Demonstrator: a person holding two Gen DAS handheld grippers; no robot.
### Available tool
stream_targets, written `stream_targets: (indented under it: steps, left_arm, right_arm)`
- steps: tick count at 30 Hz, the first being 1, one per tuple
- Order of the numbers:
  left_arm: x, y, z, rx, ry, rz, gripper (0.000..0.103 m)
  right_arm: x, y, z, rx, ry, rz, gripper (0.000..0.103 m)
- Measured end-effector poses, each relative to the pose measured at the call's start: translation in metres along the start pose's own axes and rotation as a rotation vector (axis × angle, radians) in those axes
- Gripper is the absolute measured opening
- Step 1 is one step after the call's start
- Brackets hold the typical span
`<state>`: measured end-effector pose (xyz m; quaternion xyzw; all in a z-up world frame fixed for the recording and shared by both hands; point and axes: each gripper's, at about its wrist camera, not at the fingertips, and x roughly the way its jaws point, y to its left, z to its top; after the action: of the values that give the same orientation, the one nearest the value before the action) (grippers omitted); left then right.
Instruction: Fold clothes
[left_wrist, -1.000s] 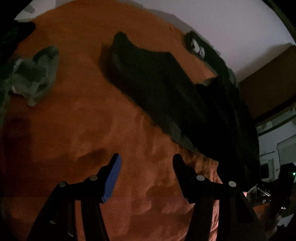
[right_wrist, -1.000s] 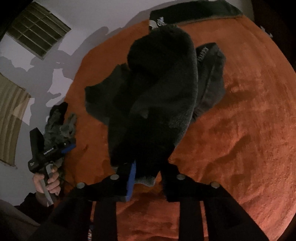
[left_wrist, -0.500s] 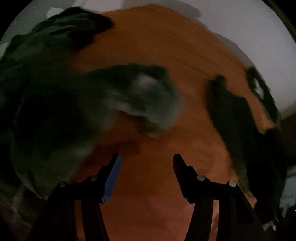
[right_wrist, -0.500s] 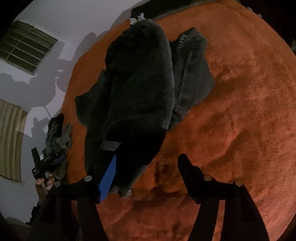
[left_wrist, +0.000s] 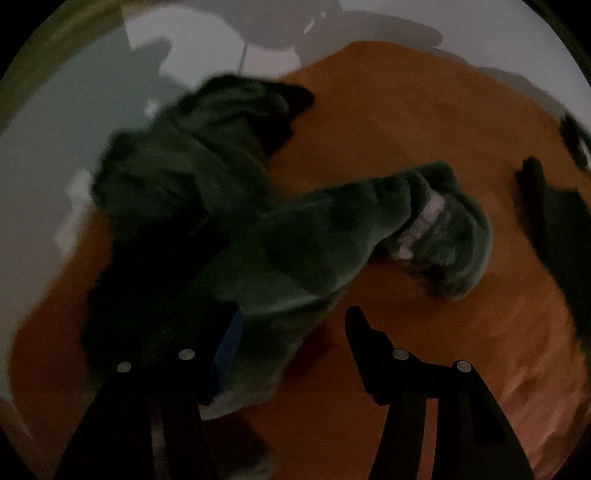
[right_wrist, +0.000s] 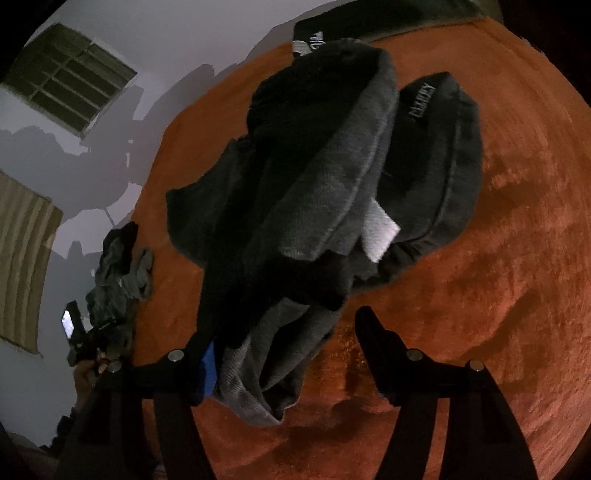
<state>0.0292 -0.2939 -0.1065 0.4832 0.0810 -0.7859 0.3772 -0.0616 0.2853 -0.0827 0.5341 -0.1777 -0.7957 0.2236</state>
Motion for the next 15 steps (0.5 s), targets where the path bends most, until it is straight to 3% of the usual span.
stream_targets:
  steps: [2,5,7,10,13,15]
  left_arm:
    - [-0.009,0.004,-0.013,0.046,-0.019,0.077,0.059]
    - [-0.021,0.026,-0.033,-0.005,-0.016,0.243,0.063]
    - [-0.027,0.045,-0.046,-0.039,0.006,0.22,0.078]
    - [-0.018,0.055,-0.058,-0.007,0.074,0.193,0.078]
    - [0.017,0.057,-0.067,0.026,0.219,0.168,0.078]
    - [0.031,0.067,-0.068,-0.028,0.261,0.143,0.078]
  right_arm:
    - [-0.001,0.001,0.0,-0.02,-0.014,-0.005,0.066]
    - [-0.003,0.004,-0.001,-0.05,-0.034,-0.013,0.066]
    - [0.0,0.009,-0.001,-0.084,-0.04,-0.02,0.066]
    - [0.007,0.016,0.0,-0.096,-0.025,-0.006,0.067]
    - [0.017,0.022,0.002,-0.095,-0.01,-0.005,0.07]
    - [0.022,0.026,0.001,-0.101,-0.005,-0.002,0.072]
